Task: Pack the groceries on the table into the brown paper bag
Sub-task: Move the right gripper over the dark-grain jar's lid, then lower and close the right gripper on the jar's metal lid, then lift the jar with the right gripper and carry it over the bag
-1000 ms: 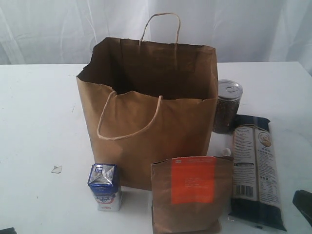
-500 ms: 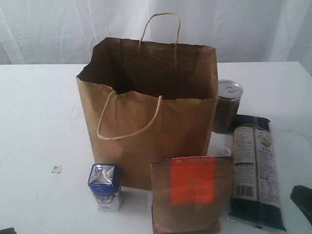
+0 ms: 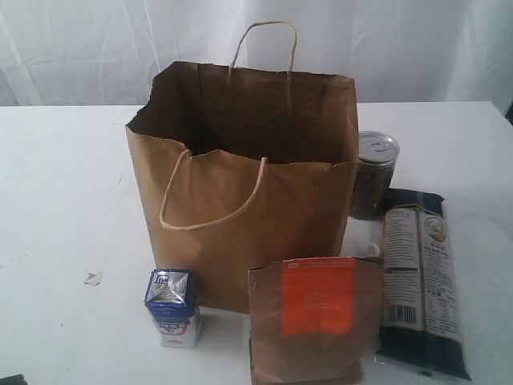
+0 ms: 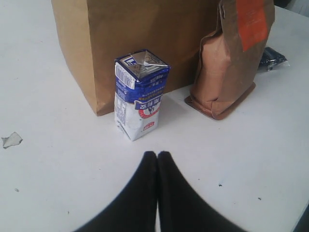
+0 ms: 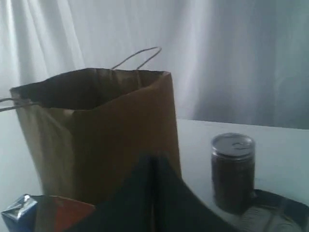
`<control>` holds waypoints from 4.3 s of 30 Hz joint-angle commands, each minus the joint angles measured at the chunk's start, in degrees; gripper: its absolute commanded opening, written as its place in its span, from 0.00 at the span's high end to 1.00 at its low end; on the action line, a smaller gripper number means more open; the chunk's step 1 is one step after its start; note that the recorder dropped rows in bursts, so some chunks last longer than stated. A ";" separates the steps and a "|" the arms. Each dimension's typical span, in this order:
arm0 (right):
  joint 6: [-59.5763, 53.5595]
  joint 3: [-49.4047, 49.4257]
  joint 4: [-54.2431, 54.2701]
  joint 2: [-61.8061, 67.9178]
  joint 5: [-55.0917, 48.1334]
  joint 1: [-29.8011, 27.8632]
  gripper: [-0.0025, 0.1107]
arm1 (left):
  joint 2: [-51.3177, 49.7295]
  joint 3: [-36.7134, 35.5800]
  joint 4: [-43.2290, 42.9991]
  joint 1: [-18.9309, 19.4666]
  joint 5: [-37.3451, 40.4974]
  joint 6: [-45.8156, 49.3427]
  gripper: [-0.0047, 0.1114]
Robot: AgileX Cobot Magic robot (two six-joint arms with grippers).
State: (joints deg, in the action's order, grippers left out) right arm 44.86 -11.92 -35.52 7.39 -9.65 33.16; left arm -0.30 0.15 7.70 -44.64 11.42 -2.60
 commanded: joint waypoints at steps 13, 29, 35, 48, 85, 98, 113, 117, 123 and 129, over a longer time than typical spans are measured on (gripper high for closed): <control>5.49 -24.18 -17.32 32.95 -12.63 -0.23 0.52 | 0.30 -0.15 0.53 -0.01 0.28 0.11 0.96; 4.49 -25.71 -46.51 57.90 -8.31 -7.18 0.24 | 0.30 -0.15 0.53 -0.01 0.28 0.11 0.96; 22.25 -28.86 -37.07 62.23 -0.16 -16.26 0.24 | 0.30 -0.15 0.53 -0.01 0.28 0.11 0.96; 27.40 -40.92 -25.25 76.27 7.71 -23.05 0.24 | 0.30 -0.15 0.53 -0.01 0.28 0.11 0.96; 18.96 -43.40 -24.72 92.23 13.42 -21.21 0.18 | 0.30 -0.15 0.53 -0.01 0.28 0.11 0.96; 16.63 -45.66 -24.72 96.05 13.29 -21.21 0.42 | 0.30 -0.15 0.53 -0.01 0.28 0.11 0.96; 16.46 -45.66 -24.88 88.51 8.85 -21.21 0.97 | 0.30 -0.15 0.39 -0.01 0.27 0.11 0.96; 15.47 -44.70 -24.88 83.72 7.13 -21.21 0.98 | 0.30 -0.15 0.39 -0.01 0.27 0.11 0.96; 15.30 -43.94 -24.72 75.51 4.80 -21.21 0.98 | 0.30 -0.15 0.39 -0.01 0.27 0.11 0.96; 15.30 -43.94 -23.24 64.17 4.80 -21.21 0.98 | 0.30 -0.15 0.39 -0.01 0.27 0.11 0.96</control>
State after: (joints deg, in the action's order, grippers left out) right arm 60.67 -55.60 -59.01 76.85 -5.70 11.99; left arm -0.30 0.15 7.70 -44.64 11.42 -2.49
